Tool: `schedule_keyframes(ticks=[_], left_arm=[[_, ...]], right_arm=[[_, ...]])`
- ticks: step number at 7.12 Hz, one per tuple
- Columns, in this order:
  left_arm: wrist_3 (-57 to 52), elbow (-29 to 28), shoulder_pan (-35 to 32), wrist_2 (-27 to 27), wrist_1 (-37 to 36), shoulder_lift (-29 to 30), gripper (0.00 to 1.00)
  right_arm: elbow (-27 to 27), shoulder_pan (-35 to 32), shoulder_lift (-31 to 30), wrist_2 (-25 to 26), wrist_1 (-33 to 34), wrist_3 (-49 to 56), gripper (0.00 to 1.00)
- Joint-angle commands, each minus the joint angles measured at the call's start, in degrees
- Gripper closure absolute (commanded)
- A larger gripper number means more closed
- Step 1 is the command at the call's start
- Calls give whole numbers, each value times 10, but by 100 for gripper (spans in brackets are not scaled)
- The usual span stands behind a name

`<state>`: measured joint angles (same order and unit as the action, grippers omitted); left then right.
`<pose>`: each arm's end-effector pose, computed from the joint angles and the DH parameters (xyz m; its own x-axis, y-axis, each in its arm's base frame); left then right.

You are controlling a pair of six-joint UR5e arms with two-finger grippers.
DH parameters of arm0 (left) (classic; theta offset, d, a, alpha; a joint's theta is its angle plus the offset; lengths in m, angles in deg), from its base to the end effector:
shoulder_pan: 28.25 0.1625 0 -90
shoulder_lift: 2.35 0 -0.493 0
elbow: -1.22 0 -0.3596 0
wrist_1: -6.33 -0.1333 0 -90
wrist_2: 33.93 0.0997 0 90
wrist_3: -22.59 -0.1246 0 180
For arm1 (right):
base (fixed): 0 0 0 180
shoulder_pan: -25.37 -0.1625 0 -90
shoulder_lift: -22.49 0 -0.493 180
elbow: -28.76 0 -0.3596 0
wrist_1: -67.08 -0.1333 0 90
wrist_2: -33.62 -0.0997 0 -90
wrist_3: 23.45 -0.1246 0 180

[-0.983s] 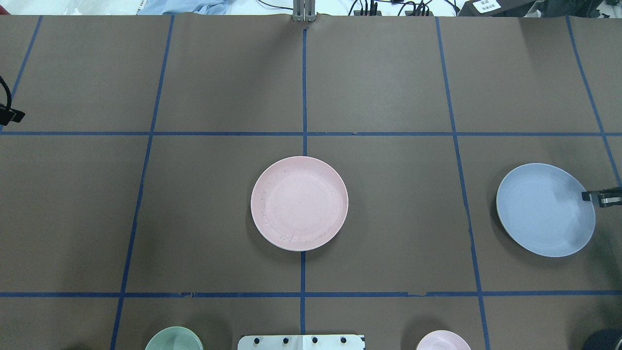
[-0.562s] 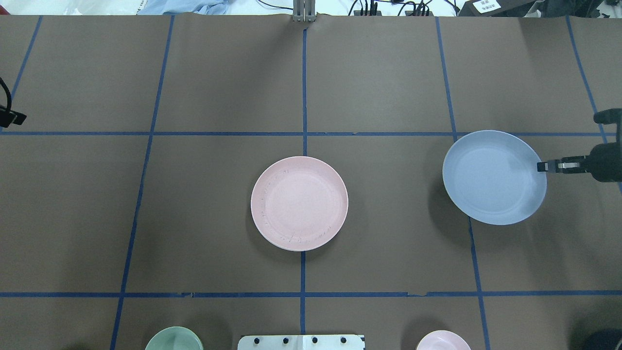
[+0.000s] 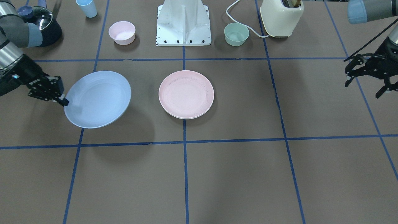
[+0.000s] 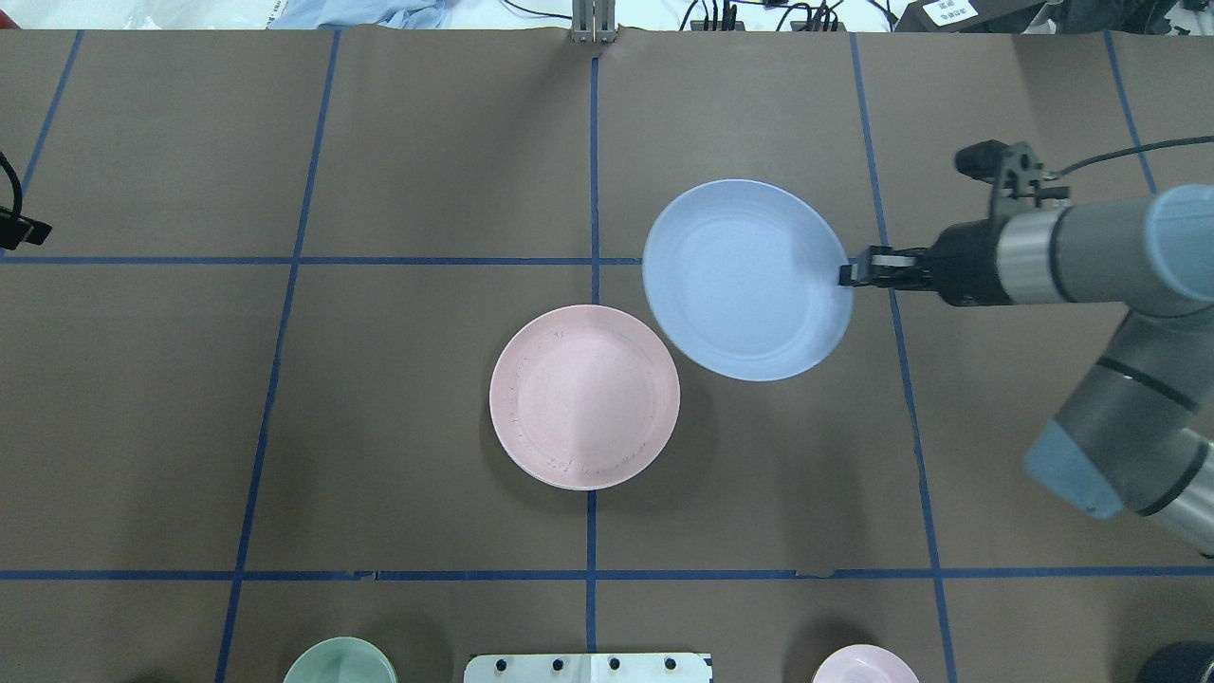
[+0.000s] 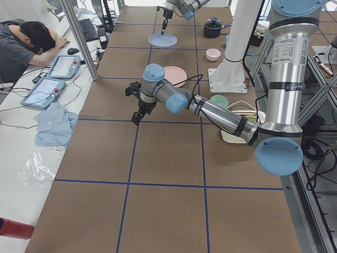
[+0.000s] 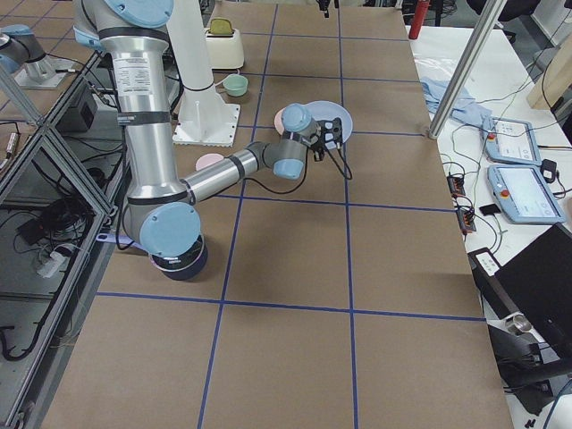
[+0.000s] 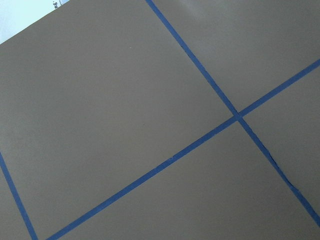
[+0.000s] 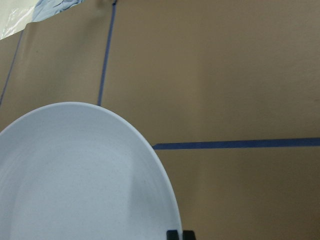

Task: Stack three plates with pink and blue
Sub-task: 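Carry the light blue plate with the right gripper onto the pink plate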

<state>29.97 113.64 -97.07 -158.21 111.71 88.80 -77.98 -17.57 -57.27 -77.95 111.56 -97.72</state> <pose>0.1152 -0.4720 0.5290 0.6733 0.5303 -0.5151 -0.1961 0.7999 0.5672 -0.3420 -0.4378 0.4243 0.3141 -0.0521 0.9480 -0.3031 0.9408 0.1521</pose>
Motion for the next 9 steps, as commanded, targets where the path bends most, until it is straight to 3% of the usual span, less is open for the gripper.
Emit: schedule_keyframes(ticks=[1, 2, 4, 6, 8, 9], left_arm=[[6, -1, 0, 0, 0, 0, 0], [6, -1, 0, 0, 0, 0, 0], [6, -1, 1, 0, 0, 0, 0], [7, -1, 1, 0, 0, 1, 0], [10, -1, 0, 0, 0, 1, 0], [10, -1, 1, 0, 0, 1, 0]], right_arm=[[-40, 124, 134, 139, 239, -50, 100], [-37, 167, 166, 187, 289, -70, 100], [-27, 202, 168, 223, 301, -74, 100], [-19, 203, 159, 224, 305, -74, 100], [-20, 204, 165, 223, 351, -74, 100], [-21, 218, 156, 235, 354, -74, 1]])
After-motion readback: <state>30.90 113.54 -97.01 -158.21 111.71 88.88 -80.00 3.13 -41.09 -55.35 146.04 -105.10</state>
